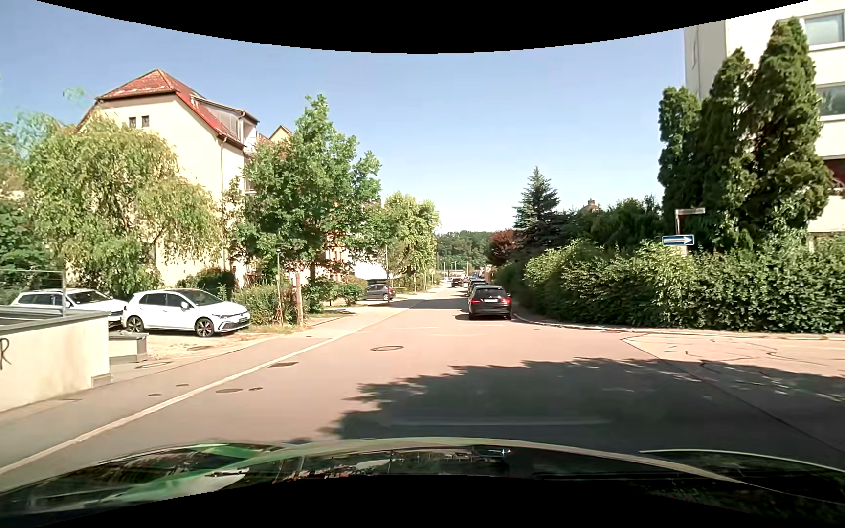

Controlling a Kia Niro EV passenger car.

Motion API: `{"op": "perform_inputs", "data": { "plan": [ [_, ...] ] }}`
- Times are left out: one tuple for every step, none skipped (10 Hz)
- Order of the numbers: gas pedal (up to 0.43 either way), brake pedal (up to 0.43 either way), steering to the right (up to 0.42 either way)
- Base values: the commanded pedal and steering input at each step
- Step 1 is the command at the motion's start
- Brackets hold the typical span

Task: Follow the waypoints while adhering to traffic rules and regulations

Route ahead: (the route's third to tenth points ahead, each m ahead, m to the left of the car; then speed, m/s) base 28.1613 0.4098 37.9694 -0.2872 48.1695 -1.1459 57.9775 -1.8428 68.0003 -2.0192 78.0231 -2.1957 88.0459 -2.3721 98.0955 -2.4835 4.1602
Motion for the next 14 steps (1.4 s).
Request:
{"op": "perform_inputs", "data": {
  "plan": [
    [0.130, 0.000, -0.077],
    [0.130, 0.000, -0.080],
    [0.130, 0.000, -0.080],
    [0.130, 0.000, -0.080],
    [0.130, 0.000, -0.075],
    [0.130, 0.000, -0.067],
    [0.130, 0.000, -0.057],
    [0.130, 0.000, -0.048],
    [0.130, 0.000, -0.042],
    [0.130, 0.000, -0.036],
    [0.130, 0.000, -0.028],
    [0.130, 0.000, -0.020],
    [0.130, 0.000, -0.012],
    [0.130, 0.000, -0.005]
  ]
}}
